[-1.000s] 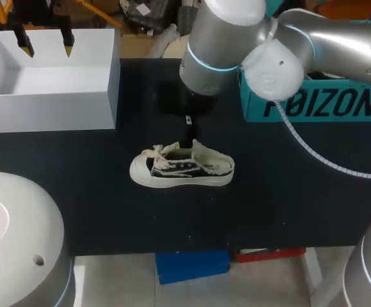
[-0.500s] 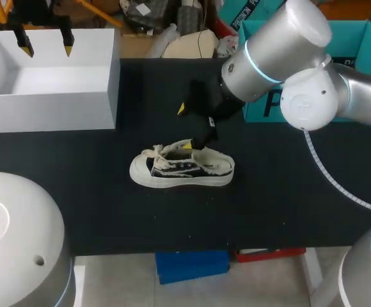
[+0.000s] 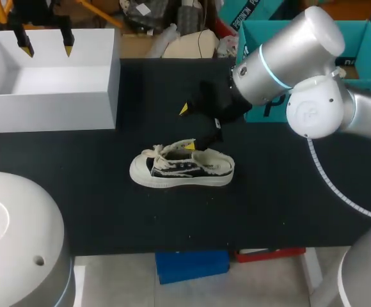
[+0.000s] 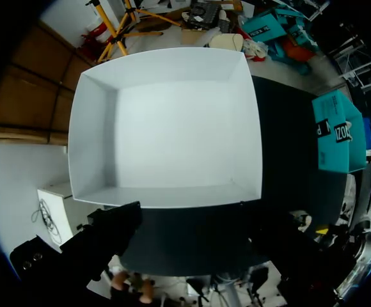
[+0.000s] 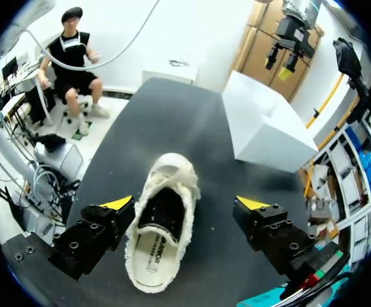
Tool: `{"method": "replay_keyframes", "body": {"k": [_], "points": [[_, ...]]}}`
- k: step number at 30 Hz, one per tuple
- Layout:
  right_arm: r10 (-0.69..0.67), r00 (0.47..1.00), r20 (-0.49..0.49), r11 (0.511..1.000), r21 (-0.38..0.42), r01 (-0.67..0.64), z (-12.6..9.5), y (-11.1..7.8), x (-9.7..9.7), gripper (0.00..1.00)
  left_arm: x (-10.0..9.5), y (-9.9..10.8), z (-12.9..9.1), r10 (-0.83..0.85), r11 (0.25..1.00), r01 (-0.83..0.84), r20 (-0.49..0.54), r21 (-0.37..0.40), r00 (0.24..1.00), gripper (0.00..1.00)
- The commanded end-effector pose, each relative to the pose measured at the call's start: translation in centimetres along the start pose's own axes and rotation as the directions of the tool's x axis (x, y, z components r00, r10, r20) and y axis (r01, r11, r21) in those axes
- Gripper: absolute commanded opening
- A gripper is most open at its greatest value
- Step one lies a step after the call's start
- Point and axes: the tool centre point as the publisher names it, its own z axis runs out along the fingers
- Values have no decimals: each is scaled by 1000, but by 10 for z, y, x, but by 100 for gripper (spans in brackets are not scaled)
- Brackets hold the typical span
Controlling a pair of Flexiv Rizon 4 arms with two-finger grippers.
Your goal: Take the shoe out of the shoebox, open the shoe tongue, remove and reinsert the insole, then place the shoe into the shoebox
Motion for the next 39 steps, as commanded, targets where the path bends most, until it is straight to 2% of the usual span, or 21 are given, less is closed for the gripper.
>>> {"method": "replay_keyframes", "body": {"k": [1, 3, 10, 17, 21, 26, 30, 32, 36, 39], "points": [[1, 1000, 1, 1000, 0, -1, 1, 0, 0, 100, 1, 1, 0, -3, 1000, 3, 3, -1, 1000, 100], [1, 1000, 1, 1000, 0, -1, 1, 0, 0, 100, 1, 1, 0, -3, 1000, 3, 3, -1, 1000, 100], [75, 996, 38, 992, -108, -70, 2, -11, 14, 100, 1, 1, 0, -3, 1000, 3, 3, -1, 1000, 100], [154, 987, 52, 985, -86, -149, -1, -24, 36, 100, 1, 1, 0, -3, 1000, 3, 3, -1, 1000, 100], [204, 975, 92, 976, -93, -196, -3, -31, 46, 100, 1, 1, 0, -3, 1000, 3, 3, -1, 1000, 100], [271, 951, 148, 962, -90, -260, -3, -49, 56, 100, 1, 1, 0, -3, 1000, 3, 3, -1, 1000, 100], [320, 929, 183, 945, -134, -299, 2, -62, 64, 100, 1, 1, 0, -3, 1000, 3, 3, -1, 1000, 100], [352, 914, 204, 930, -191, -315, 5, -67, 67, 100, 1, 1, 0, -3, 1000, 3, 3, -1, 1000, 100], [394, 896, 208, 907, -245, -342, 9, -80, 70, 100, 1, 1, 0, -3, 1000, 3, 3, -1, 1000, 100], [406, 892, 199, 902, -246, -356, 9, -87, 72, 100, 1, 1, 0, -3, 1000, 3, 3, -1, 1000, 100]]}}
